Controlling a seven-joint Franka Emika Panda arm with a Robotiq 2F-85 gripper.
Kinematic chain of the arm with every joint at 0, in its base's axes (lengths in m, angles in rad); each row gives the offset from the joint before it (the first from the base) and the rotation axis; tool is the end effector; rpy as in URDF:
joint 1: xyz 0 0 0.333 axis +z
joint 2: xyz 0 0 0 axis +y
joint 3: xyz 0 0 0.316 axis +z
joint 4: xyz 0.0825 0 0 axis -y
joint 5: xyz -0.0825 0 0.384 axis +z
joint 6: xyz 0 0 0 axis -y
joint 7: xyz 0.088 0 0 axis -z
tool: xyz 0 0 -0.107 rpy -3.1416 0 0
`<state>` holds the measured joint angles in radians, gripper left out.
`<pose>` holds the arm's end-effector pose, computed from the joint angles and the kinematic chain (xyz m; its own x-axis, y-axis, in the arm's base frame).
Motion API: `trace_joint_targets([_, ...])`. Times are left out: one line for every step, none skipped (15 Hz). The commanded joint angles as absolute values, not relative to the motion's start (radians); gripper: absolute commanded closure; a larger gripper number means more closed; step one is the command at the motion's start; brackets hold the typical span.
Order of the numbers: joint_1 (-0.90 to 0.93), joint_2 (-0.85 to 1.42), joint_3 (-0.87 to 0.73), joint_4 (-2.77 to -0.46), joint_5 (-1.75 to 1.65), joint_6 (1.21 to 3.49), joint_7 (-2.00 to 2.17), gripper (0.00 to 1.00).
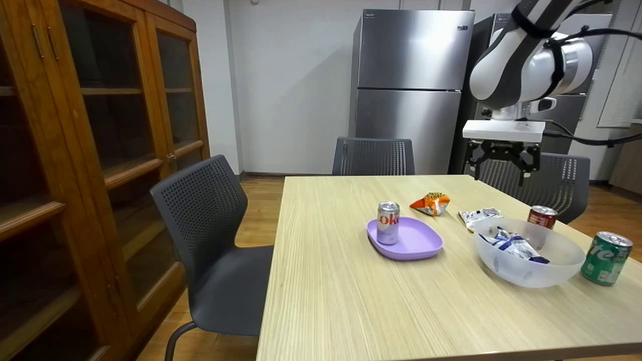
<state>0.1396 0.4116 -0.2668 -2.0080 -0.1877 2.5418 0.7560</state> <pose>0.6149 -0.0699 0.2685 0.7465 -0.6225 0.2352 -0.6546 -0.7504 0.0917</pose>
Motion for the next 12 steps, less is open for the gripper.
trace_joint_targets([0.122,0.414,-0.250,-1.999,-0.198,2.539,0.760,0.00])
trace_joint_targets([0.122,0.416,-0.250,-2.000,-0.197,2.539,0.760,0.00])
trace_joint_targets([0.122,0.418,-0.250,-2.001,-0.197,2.539,0.760,0.00])
trace_joint_targets([0.123,0.419,-0.250,-2.002,-0.197,2.539,0.760,0.00])
trace_joint_targets([0.123,0.420,-0.250,-2.002,-0.197,2.539,0.760,0.00])
trace_joint_targets([0.123,0.420,-0.250,-2.002,-0.197,2.539,0.760,0.00])
trace_joint_targets([0.123,0.420,-0.250,-2.002,-0.197,2.539,0.760,0.00])
trace_joint_targets([0.123,0.420,-0.250,-2.002,-0.197,2.539,0.760,0.00])
trace_joint_targets([0.121,0.428,-0.243,-1.996,-0.193,2.543,0.750,0.00])
trace_joint_targets([0.127,0.437,-0.245,-1.986,-0.194,2.541,0.765,0.00])
trace_joint_targets([0.126,0.445,-0.238,-1.977,-0.186,2.542,0.763,0.00])
trace_joint_targets([0.128,0.455,-0.234,-1.963,-0.180,2.545,0.771,0.00])
